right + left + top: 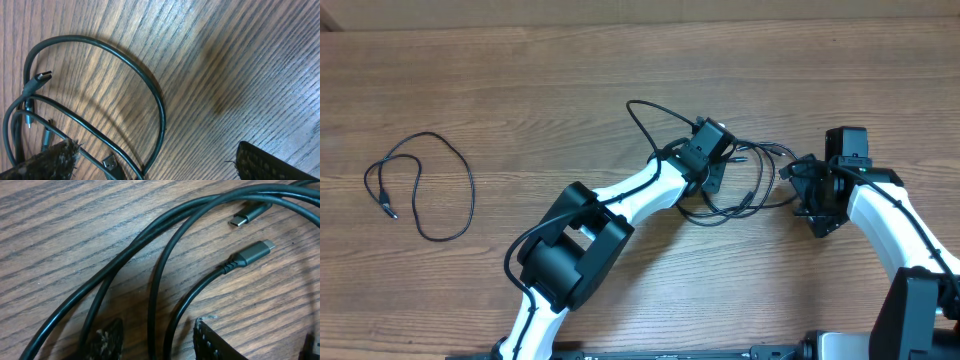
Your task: Untangle cables
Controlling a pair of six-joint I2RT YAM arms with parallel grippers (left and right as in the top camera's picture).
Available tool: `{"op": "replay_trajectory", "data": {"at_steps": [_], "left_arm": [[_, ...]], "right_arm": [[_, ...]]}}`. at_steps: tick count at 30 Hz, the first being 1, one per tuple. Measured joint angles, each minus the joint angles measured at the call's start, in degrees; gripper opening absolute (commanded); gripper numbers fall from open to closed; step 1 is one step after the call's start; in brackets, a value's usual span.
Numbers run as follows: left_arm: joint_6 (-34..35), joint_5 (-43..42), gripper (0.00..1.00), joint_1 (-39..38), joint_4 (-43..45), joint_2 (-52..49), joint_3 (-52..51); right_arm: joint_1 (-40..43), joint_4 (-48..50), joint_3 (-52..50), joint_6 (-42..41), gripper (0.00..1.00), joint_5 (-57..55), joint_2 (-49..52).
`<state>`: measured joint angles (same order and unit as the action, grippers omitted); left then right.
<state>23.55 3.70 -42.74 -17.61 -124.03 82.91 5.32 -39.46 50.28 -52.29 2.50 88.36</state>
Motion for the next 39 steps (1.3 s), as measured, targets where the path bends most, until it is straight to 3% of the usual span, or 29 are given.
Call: {"op": "replay_trajectory", "data": {"at_steps": [39], "left_arm": [[0.0, 0.2, 0.45, 0.0, -0.2, 0.0, 0.0]], "right_arm": [[0.0, 0.0, 0.0, 0.0, 1.0, 0.0, 0.0]]}}
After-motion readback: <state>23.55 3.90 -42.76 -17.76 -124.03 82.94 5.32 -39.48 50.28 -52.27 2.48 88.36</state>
